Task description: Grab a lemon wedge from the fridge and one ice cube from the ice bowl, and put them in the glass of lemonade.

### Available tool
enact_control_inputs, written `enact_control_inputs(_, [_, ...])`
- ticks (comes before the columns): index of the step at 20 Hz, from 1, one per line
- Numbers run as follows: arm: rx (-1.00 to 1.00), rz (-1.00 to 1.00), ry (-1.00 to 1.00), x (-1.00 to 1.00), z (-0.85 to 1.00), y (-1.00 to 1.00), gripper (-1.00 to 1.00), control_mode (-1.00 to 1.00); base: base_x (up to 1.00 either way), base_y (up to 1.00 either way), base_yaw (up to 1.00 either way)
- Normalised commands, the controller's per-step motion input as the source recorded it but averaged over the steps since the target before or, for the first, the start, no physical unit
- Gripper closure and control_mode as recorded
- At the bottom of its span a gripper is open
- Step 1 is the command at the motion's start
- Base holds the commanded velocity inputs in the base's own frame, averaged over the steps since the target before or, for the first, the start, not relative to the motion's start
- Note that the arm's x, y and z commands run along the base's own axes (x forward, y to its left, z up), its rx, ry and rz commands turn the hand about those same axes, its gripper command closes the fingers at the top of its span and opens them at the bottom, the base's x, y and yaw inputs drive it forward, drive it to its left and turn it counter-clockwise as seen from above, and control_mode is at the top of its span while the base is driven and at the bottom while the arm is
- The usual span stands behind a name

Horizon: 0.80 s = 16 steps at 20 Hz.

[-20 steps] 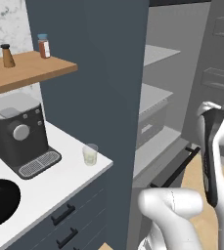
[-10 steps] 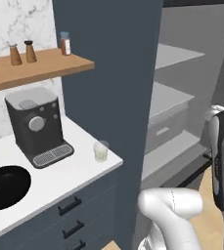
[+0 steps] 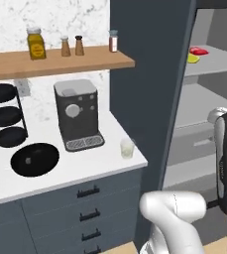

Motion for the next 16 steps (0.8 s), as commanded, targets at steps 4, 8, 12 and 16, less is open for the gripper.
enact_control_inputs(4, [0.00,0.00,0.00,0.00,0.00,0.00,-1.00,1.00,-0.33,-0.76,0.31])
enact_control_inputs(8, [0.00,0.00,0.00,0.00,0.00,0.00,-1.00,1.00,0.07,-0.65,0.18])
enact_control_inputs(12, [0.00,0.00,0.00,0.00,0.00,0.00,-1.00,1.00,0.60,-0.48,0.14])
enact_control_inputs(16, [0.00,0.00,0.00,0.00,0.00,0.00,-1.00,1.00,0.42,-0.78,0.06])
